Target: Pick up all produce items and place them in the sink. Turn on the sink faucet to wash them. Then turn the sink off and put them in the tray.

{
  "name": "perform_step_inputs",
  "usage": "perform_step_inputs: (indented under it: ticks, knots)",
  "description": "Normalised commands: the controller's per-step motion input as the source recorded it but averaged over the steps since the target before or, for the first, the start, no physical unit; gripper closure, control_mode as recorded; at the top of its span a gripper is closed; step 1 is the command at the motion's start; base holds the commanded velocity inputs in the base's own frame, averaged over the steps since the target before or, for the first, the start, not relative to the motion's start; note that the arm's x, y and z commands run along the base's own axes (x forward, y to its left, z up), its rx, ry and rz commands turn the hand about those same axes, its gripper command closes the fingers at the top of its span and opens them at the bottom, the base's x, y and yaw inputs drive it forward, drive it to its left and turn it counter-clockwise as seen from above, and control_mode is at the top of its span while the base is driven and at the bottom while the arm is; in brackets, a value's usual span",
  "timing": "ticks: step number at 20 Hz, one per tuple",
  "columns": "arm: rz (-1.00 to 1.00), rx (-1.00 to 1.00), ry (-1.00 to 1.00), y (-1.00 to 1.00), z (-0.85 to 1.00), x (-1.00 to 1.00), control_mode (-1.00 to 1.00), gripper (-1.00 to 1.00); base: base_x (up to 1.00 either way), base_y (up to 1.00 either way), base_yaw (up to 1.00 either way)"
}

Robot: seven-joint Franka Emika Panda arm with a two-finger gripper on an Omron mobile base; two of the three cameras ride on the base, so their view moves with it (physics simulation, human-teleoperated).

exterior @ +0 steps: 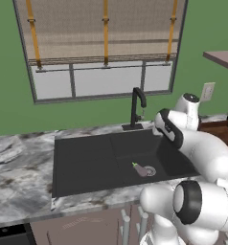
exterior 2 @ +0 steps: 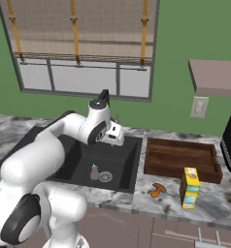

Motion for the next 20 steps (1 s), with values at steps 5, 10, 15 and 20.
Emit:
perform_step_inputs:
  ticks: [5, 10, 15, 20]
  knots:
    - [-0.14, 0.00, 0.08, -0.39, 0.06, -0.51, -1.00, -1.00, 0.00, 0.00, 0.00]
    - [-0.18, 0.01, 0.08, -0.42, 0.00, -0.56, -1.00, -1.00, 0.00, 0.00, 0.00]
    - [-0.19, 0.00, 0.08, -0.47, 0.00, -0.47, -1.00, -1.00, 0.00, 0.00, 0.00]
    - [-0.16, 0.00, 0.04, -0.48, 0.00, -0.26, -1.00, -1.00, 0.00, 0.00, 0.00]
